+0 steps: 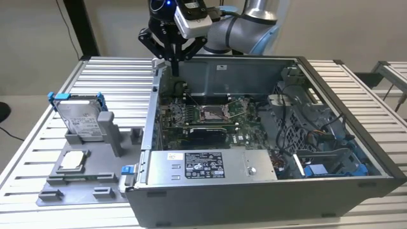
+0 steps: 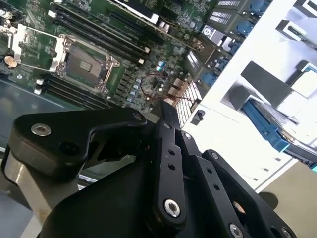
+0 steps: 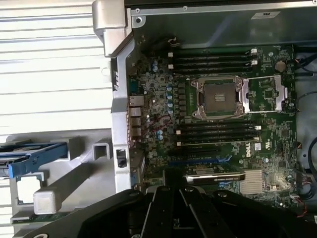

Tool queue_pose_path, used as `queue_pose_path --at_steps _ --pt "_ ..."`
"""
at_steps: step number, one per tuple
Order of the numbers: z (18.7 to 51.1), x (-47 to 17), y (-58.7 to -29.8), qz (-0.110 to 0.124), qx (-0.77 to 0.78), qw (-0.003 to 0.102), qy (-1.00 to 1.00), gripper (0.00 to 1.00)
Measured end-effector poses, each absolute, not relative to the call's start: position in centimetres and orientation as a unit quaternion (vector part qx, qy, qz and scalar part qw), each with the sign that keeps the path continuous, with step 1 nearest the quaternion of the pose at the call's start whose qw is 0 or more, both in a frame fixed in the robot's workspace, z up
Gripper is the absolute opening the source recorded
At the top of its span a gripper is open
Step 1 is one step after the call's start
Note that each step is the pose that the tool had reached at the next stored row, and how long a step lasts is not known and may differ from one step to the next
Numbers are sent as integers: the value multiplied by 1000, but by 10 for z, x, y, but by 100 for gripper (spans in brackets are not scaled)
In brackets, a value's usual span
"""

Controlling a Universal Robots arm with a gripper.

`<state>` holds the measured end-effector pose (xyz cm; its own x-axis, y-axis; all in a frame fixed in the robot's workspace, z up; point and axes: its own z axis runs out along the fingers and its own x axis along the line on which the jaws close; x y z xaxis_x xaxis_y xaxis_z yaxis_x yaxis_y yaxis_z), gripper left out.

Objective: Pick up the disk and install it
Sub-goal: 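Reach for the disk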

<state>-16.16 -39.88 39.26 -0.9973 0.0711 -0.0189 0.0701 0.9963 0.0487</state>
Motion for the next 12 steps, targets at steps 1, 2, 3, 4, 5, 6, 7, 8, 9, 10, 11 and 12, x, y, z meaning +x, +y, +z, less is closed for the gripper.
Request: queue_pose_path --at_steps 1,2,3,4,5,6,7,8,9,10,11,12 --pt "393 -163 -399 24 35 10 999 0" --pt "393 -164 -399 24 35 10 999 0" --pt "393 -165 -399 24 35 10 999 0" --pt "393 -166 -399 24 35 10 999 0" --pt "393 -168 -399 24 35 10 999 0" --pt "393 -169 -399 24 35 10 999 0" --pt "393 -171 -399 24 35 10 999 0" --pt "393 -172 -399 24 35 10 999 0" --pt "393 -173 -399 24 35 10 999 0" --pt "393 -175 -399 24 35 10 999 0" --pt "393 -176 -399 24 35 10 999 0" --pt "393 -178 -399 24 35 10 999 0"
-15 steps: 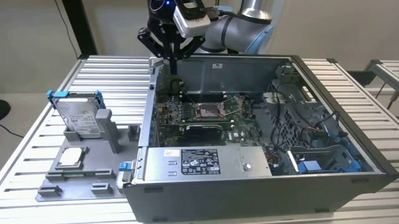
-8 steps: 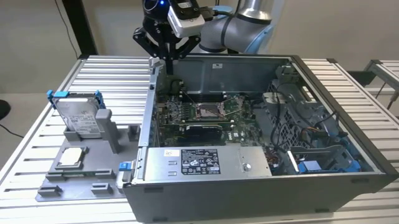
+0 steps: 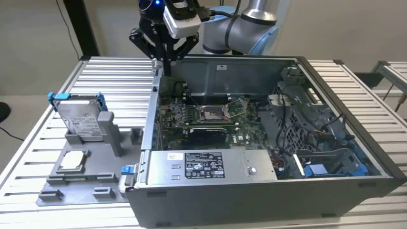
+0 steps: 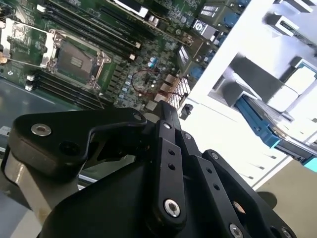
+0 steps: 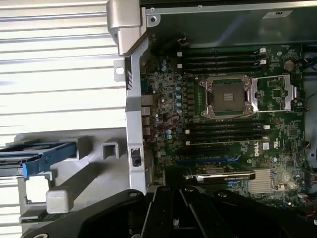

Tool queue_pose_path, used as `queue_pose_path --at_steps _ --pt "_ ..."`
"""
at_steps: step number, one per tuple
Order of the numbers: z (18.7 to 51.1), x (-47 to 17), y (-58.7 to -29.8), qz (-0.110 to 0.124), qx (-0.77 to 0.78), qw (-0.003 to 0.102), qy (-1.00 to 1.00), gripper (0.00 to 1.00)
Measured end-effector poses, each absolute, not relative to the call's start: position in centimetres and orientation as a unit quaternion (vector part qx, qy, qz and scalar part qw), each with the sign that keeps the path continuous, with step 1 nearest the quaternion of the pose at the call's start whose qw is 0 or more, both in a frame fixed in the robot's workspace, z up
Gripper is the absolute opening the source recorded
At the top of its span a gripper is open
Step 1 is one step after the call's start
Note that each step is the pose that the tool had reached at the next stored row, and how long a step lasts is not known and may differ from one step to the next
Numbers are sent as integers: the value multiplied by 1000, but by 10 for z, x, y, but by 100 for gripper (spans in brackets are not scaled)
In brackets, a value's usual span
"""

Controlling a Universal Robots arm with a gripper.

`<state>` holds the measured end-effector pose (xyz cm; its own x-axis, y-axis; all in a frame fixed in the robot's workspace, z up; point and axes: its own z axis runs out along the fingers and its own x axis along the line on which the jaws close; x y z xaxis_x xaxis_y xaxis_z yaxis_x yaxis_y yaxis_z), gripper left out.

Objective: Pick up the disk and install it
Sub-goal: 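Reach for the disk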

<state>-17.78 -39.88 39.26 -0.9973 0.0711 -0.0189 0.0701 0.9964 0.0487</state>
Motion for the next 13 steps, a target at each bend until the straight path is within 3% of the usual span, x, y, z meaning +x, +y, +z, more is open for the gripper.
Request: queue_pose_path --at_steps 13 --pt "393 -199 -399 24 35 10 999 0"
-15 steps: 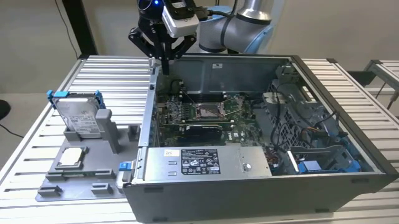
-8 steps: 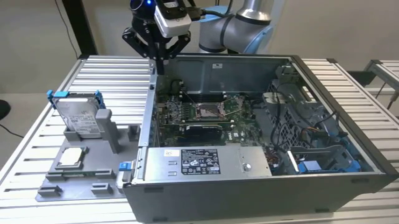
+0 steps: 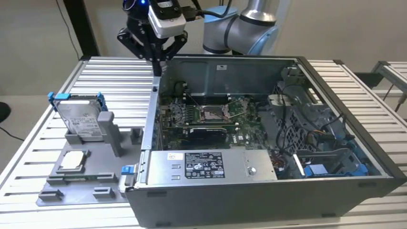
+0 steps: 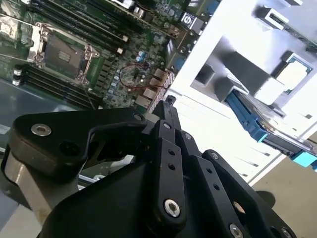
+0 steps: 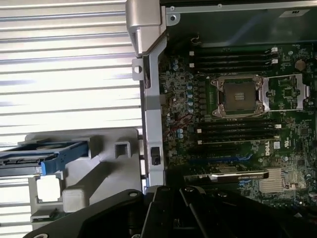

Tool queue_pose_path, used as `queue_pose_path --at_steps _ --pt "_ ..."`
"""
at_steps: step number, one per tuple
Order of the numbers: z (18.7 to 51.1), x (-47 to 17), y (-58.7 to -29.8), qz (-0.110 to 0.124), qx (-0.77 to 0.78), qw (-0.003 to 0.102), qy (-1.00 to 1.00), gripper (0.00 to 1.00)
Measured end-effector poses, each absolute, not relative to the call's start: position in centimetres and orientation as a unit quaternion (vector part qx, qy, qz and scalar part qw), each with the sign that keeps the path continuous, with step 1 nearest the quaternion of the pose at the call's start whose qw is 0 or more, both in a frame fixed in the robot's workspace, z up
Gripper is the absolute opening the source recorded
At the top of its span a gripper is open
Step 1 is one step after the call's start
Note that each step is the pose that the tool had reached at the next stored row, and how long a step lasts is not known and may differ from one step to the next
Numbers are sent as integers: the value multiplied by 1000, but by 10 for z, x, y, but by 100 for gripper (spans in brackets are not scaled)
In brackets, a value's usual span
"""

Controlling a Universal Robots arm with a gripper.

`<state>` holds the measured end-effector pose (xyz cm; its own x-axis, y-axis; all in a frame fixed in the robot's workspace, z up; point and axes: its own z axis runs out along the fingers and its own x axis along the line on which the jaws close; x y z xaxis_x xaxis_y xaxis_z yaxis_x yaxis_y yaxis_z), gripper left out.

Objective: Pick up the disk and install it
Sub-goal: 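Reach for the disk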

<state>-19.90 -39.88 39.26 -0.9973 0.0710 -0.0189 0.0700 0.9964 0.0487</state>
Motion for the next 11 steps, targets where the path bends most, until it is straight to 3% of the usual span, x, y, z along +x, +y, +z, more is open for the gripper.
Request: queue_pose_path --at_steps 11 --pt "393 -221 -395 24 35 10 999 0"
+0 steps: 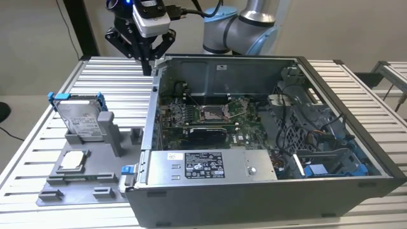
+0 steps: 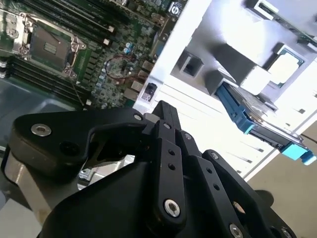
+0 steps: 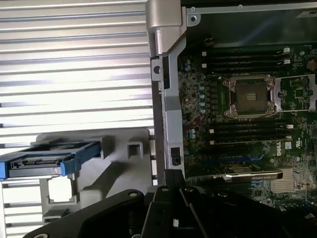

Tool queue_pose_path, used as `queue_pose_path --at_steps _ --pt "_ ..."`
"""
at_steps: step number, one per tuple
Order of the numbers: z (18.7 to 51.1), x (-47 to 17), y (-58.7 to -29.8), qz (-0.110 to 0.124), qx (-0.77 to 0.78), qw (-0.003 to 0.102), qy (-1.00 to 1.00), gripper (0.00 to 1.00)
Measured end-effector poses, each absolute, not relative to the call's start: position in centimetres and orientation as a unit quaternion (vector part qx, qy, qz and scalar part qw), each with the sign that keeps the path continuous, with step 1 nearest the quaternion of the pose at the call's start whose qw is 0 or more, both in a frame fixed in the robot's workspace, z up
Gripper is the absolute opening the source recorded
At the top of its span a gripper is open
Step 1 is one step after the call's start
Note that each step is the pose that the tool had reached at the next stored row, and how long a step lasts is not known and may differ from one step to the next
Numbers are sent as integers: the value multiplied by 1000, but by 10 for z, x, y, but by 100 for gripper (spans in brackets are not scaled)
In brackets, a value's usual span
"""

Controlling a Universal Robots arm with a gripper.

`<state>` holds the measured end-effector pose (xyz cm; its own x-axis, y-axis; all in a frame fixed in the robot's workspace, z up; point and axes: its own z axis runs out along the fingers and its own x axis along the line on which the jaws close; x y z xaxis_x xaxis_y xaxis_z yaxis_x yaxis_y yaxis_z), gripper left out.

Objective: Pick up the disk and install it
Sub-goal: 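Reach for the disk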

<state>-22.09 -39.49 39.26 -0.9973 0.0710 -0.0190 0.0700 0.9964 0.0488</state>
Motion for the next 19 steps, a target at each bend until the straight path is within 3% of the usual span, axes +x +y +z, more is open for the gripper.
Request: queue_pose_path --at_steps 19 --pt "393 -249 -385 24 34 10 999 0"
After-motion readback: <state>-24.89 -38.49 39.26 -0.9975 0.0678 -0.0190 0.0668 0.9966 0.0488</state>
